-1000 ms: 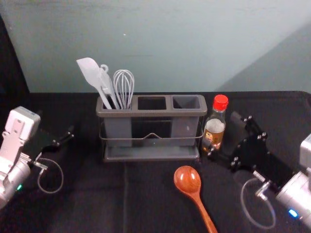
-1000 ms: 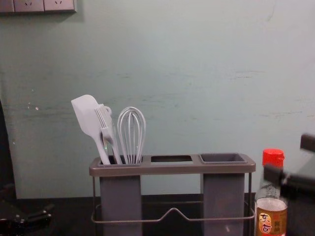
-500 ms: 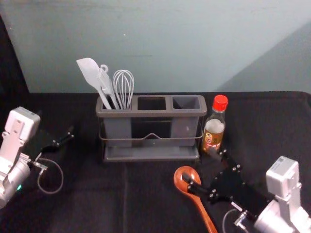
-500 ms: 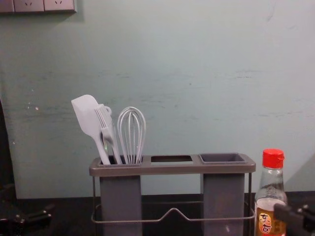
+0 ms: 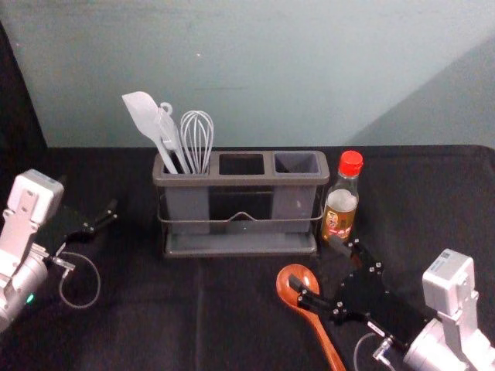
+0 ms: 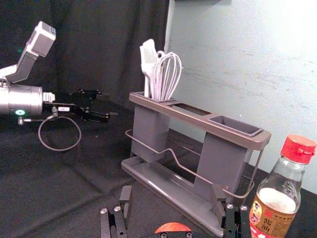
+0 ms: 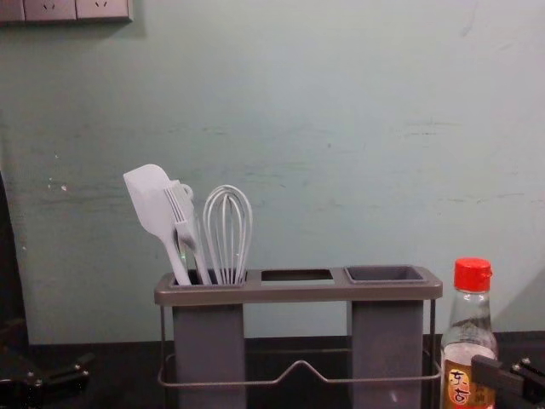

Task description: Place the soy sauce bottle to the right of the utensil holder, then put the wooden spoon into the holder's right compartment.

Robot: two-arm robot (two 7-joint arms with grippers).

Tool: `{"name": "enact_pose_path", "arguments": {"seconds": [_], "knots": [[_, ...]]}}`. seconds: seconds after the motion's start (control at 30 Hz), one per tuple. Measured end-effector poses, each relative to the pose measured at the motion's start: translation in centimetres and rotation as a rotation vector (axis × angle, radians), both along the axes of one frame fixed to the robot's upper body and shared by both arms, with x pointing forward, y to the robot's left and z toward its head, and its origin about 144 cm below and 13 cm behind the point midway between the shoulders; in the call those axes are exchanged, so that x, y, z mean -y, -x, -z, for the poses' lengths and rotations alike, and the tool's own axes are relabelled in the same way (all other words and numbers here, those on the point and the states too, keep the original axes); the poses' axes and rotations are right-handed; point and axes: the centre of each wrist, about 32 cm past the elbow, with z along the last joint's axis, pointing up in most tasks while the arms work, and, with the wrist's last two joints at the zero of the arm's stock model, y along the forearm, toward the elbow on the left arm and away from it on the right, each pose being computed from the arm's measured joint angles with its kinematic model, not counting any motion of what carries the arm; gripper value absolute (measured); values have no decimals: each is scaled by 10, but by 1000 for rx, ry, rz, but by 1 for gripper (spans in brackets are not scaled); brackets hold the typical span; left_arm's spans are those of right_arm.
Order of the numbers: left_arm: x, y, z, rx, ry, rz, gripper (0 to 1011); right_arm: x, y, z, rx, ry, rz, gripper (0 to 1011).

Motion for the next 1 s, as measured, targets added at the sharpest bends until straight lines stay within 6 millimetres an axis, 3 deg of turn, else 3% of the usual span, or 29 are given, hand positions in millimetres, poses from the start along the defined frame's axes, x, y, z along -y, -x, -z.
{"name": "enact_pose_path", "arguments": {"seconds": [0.47,0.7,0.8,0.9,0.97,1.0], "knots": [[0,0,0,0,0,0,1011,-6,3,-5,-51,48,58,1003],[0,0,0,0,0,0,1011,-35,26,-42,-241,193,242,1002],[0,0,0,0,0,0,1011,-40,27,-50,-280,210,270,1002],[0,0,0,0,0,0,1011,-51,26,-76,-409,261,328,1003],[0,0,0,0,0,0,1011,-51,26,-76,-409,261,328,1003],[0,0,0,0,0,0,1011,-54,22,-86,-466,274,342,1002]]}}
